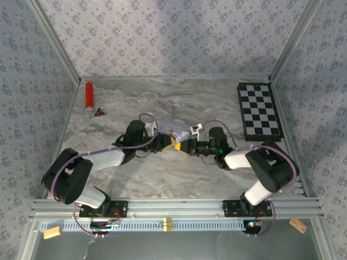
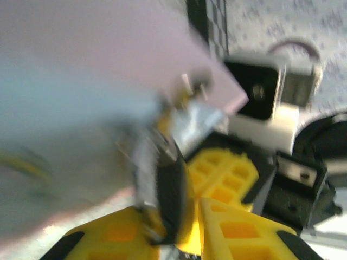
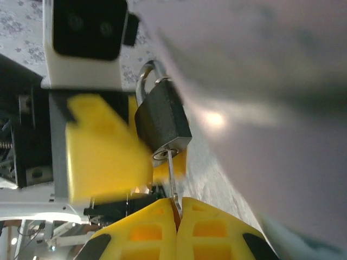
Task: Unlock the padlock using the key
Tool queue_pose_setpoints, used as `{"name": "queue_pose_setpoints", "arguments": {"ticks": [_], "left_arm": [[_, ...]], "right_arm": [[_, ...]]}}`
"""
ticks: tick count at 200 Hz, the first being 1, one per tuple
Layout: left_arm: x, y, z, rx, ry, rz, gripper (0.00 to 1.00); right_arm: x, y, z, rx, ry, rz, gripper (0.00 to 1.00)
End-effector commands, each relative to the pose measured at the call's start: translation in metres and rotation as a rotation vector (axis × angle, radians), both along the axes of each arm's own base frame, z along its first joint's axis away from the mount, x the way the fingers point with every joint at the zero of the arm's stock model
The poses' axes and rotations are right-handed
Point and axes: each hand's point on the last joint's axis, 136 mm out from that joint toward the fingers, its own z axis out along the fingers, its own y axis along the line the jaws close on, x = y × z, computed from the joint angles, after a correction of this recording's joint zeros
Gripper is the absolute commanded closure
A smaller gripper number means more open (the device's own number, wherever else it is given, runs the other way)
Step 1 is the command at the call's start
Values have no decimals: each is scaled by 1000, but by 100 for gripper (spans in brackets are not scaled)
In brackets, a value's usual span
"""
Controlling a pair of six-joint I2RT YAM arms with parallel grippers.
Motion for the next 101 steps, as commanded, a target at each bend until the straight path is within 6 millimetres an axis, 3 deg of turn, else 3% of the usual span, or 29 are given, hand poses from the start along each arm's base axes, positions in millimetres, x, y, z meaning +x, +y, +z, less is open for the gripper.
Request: {"name": "queue_pose_setpoints", "arguments": {"ticks": [1,48,73,101], "left_arm": [[-28,-17,16,-66,-25,-157,74],[-14,-6,16,-75,-32,-68,70],[-5,6,11,-57,-33,6,55],[2,12,8,-48,-36,60,48]], "right_arm": [[12,6,30,55,-122,-41,100],[7,6,18,30,-95,-45,100],[6,5,11,19,-78,-47,100],[5,6,9,15,-71,-47,100]]}}
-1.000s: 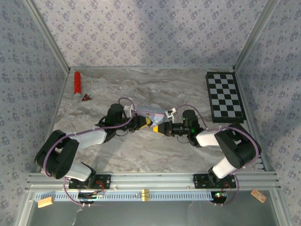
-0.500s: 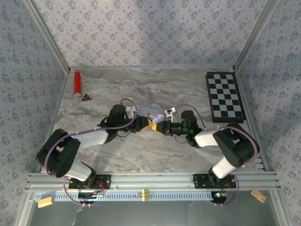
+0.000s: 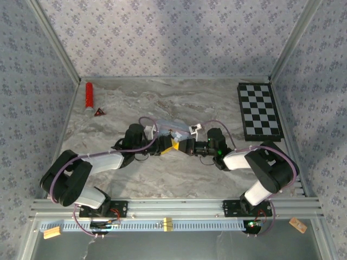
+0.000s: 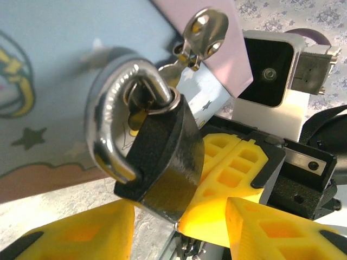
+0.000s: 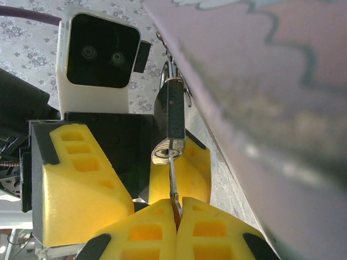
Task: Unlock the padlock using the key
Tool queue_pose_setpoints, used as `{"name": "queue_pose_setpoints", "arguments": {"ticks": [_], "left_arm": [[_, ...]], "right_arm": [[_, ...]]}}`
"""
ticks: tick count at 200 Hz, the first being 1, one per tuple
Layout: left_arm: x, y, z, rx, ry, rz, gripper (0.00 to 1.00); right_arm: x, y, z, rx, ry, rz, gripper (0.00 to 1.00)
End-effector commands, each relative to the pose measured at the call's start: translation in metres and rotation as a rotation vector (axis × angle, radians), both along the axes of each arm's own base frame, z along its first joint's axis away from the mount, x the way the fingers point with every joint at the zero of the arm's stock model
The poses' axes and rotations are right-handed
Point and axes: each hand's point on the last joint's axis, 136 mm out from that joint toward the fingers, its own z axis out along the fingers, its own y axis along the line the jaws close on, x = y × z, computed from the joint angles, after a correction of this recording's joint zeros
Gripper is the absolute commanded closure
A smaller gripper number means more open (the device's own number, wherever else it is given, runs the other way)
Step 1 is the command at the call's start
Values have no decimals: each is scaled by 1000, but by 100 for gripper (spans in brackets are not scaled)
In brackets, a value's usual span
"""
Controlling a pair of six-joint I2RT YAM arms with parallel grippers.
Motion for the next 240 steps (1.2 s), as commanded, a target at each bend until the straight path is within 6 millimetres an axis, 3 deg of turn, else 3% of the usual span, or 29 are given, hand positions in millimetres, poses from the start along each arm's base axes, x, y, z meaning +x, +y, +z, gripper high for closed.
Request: {"name": "queue_pose_setpoints", "arguments": {"ticks": [1,96,240], "left_arm": [[6,3,14,-33,-50,34,48],[37,14,18,-60,-70,233,43],[46,9,0,-69,-21,255,70]], "right_arm": [[4,1,8,21,-54,-18,100],[-3,6,-5,-2,-9,-19,100],[-22,24,-31,-42,48,19,100]]}}
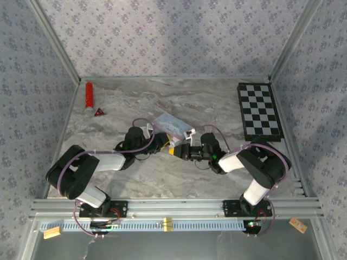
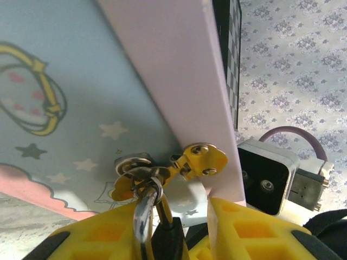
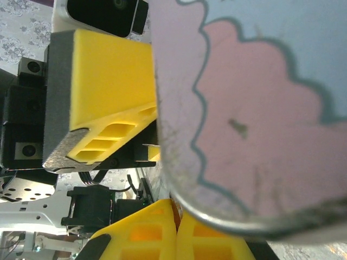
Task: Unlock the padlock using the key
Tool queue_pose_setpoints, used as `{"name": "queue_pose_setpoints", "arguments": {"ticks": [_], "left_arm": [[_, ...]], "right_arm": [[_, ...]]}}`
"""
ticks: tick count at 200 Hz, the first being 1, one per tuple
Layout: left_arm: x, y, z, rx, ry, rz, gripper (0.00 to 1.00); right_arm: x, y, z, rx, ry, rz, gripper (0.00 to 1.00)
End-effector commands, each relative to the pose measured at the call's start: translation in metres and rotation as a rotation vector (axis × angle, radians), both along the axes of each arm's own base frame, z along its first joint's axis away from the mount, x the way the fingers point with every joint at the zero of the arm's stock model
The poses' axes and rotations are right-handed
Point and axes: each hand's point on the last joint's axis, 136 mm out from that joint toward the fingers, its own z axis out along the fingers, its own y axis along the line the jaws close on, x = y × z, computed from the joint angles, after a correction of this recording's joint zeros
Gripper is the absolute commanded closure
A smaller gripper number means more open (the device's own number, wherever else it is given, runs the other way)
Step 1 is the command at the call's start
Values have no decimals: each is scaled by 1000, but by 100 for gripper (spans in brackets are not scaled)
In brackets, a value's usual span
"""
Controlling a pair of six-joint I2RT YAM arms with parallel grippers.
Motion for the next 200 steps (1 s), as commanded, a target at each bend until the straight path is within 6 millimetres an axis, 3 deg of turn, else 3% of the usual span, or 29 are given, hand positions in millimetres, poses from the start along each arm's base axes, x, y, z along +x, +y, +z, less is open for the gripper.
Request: {"name": "queue_pose_setpoints", "arguments": {"ticks": [1,49,123,200], "left_arm": [[6,-5,19,-49,-67,-10,71],[5,-4,18,-42,-63,-12,80],[-2,-15,14,-44,-72,23,89],[-1,-31,11,-191,-34,78,96]], "right_arm": [[-7,3,-8,-9,19,10,100],[-4,0,-14,-11,54,-17,100],[4,2,0,97,127,-137,100],[10,-1,3,165,165,-194,100]]}}
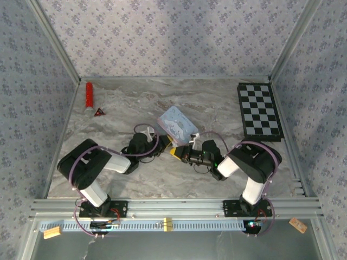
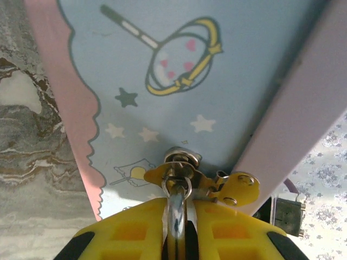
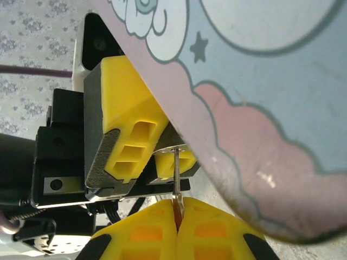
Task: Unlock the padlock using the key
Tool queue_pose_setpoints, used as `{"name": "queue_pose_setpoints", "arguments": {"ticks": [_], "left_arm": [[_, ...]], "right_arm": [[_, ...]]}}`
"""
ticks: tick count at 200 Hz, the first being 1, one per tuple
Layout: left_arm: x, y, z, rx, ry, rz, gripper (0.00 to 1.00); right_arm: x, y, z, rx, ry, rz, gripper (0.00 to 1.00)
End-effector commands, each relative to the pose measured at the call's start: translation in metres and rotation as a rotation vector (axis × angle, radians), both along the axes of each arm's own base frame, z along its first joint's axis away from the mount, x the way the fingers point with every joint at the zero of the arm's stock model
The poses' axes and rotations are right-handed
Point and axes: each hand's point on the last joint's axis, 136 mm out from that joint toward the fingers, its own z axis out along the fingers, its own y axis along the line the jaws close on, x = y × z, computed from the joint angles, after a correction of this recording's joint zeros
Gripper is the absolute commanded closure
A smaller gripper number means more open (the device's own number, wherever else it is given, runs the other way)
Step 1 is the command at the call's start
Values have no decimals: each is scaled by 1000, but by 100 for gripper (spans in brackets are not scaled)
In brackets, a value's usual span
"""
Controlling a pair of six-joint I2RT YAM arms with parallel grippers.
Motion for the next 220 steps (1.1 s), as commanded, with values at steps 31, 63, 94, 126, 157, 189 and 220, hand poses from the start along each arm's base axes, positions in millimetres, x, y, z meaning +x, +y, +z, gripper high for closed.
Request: {"name": "queue_pose_setpoints", "arguments": {"ticks": [31,63,94,126,157,189,220], "left_arm": [[-13,-24,34,-146,-45,-66,97],[-18,-24,38,-137,-48,-76,97],[-20,-24,40,-130,-57,-79,97],[-22,-29,42,-132,-75,-94,98],[-24,-31,42,-126,-103,-106,98],[-27,-30,41,-109,-131,-118,99],[-29,-33,44,-122,-160,-120,100]], "right_arm": [[9,-3,16,54,-33,-39,100],[16,-12,16,54,-36,-47,100],[17,-13,22,70,-37,-46,100],[16,-12,25,88,-12,-45,100],[15,-14,32,107,-5,-53,100],[17,-16,29,103,17,-63,100],[18,-16,30,114,21,-70,100]]}}
